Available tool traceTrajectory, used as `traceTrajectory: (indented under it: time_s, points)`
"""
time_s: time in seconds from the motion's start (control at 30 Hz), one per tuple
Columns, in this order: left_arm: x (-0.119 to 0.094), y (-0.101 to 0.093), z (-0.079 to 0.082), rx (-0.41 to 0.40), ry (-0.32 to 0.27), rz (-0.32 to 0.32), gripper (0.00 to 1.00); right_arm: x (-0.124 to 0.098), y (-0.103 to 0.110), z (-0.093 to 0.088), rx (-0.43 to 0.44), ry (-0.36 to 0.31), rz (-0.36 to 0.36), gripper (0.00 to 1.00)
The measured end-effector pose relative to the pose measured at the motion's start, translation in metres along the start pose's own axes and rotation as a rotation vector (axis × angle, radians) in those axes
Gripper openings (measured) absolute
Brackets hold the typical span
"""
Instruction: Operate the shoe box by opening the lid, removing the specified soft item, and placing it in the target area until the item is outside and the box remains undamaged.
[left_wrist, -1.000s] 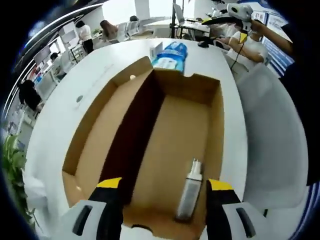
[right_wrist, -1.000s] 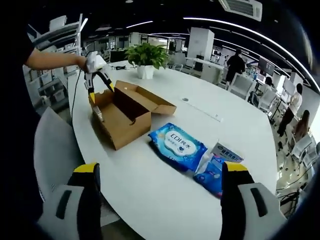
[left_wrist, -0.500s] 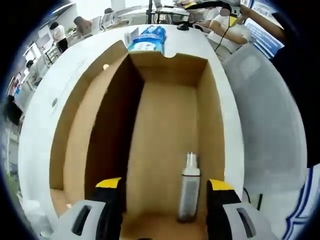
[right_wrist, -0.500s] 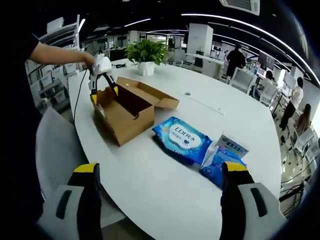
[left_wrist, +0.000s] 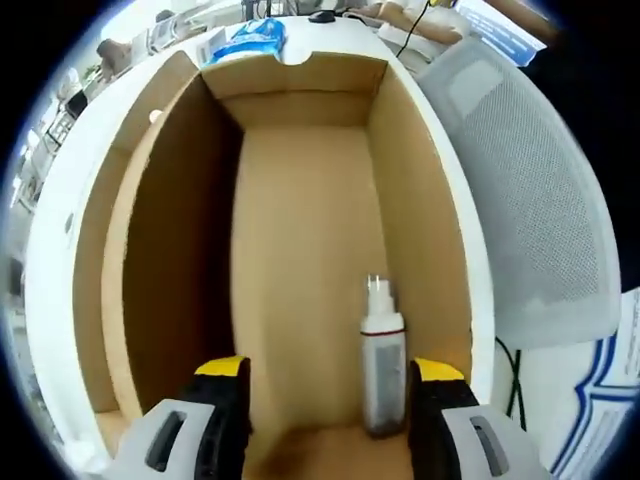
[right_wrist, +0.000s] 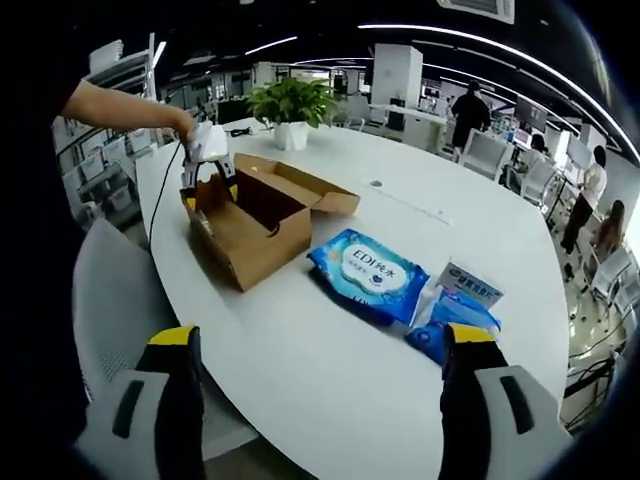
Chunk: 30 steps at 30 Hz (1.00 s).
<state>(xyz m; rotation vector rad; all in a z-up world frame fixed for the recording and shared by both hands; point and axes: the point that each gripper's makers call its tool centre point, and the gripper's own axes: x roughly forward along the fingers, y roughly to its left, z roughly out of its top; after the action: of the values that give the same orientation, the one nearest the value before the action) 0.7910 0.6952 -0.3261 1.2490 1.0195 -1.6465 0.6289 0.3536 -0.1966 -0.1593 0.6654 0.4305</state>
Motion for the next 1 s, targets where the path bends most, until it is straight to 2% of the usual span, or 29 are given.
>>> traceTrajectory:
  time_s: [0.17, 0.37, 0.63, 0.8, 1.0]
  points:
    - [0.007, 0.0, -0.008, 0.034, 0.029, -0.005, 0.65, 0.0, 0.001, 0.002, 0.012, -0.013, -0.001, 0.94]
    - [0.008, 0.001, -0.007, 0.039, 0.013, 0.003, 0.64, -0.001, 0.003, 0.003, 0.03, -0.029, -0.002, 0.94]
    - [0.015, -0.003, -0.005, 0.042, -0.012, -0.006, 0.52, 0.002, 0.009, 0.002, 0.038, -0.03, 0.006, 0.92]
    - [0.018, -0.01, -0.003, 0.042, -0.034, -0.012, 0.39, 0.004, 0.011, 0.004, 0.038, -0.035, 0.009, 0.92]
    - [0.02, -0.012, -0.002, 0.043, -0.048, 0.0, 0.33, 0.005, 0.013, 0.005, 0.037, -0.036, 0.015, 0.91]
